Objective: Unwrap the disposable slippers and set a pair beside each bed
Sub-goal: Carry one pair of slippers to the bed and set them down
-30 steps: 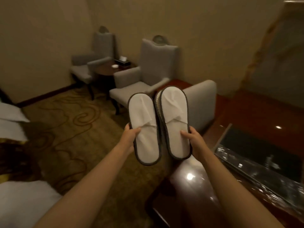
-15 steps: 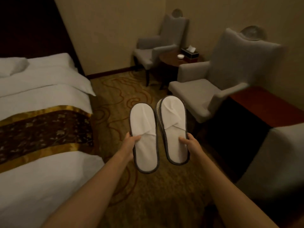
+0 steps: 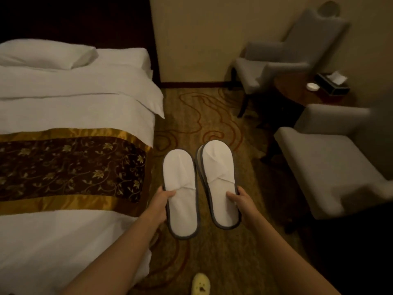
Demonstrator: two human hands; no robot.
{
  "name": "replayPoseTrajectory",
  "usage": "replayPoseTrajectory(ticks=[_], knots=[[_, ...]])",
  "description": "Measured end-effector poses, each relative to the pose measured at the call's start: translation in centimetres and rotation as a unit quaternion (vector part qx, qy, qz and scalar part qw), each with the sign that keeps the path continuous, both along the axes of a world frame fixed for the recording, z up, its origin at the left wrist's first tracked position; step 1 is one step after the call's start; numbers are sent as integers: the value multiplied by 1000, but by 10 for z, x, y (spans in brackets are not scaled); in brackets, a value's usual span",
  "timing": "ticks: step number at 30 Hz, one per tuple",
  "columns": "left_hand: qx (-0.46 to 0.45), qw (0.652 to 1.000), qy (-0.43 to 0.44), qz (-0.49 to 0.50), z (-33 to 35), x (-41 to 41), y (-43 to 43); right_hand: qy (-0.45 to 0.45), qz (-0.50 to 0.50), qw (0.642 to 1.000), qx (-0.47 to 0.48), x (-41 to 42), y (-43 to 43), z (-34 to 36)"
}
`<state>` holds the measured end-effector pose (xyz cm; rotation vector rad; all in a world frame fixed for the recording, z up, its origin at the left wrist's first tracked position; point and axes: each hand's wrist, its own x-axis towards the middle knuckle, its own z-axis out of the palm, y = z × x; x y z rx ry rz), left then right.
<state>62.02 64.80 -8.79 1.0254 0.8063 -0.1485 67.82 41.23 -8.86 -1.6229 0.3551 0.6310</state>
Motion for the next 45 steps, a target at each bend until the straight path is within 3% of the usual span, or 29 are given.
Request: replayPoseTrajectory(ticks=[8, 21, 28, 37, 45], knots=[[-10, 995, 33, 96, -11, 105, 59, 4, 105, 994, -11, 160, 83, -26], [-45, 977, 64, 198, -57, 263, 153, 52, 190, 980, -23, 353, 199, -65], [-46, 954, 73, 289, -76, 313, 173, 61, 314, 946, -47, 449, 261, -83], [-77, 860, 77, 499, -129, 379, 152, 82, 506, 858, -29, 551, 328, -140], [-115, 783, 103, 603, -273, 389, 91, 79, 588, 800, -92, 583, 326, -283]])
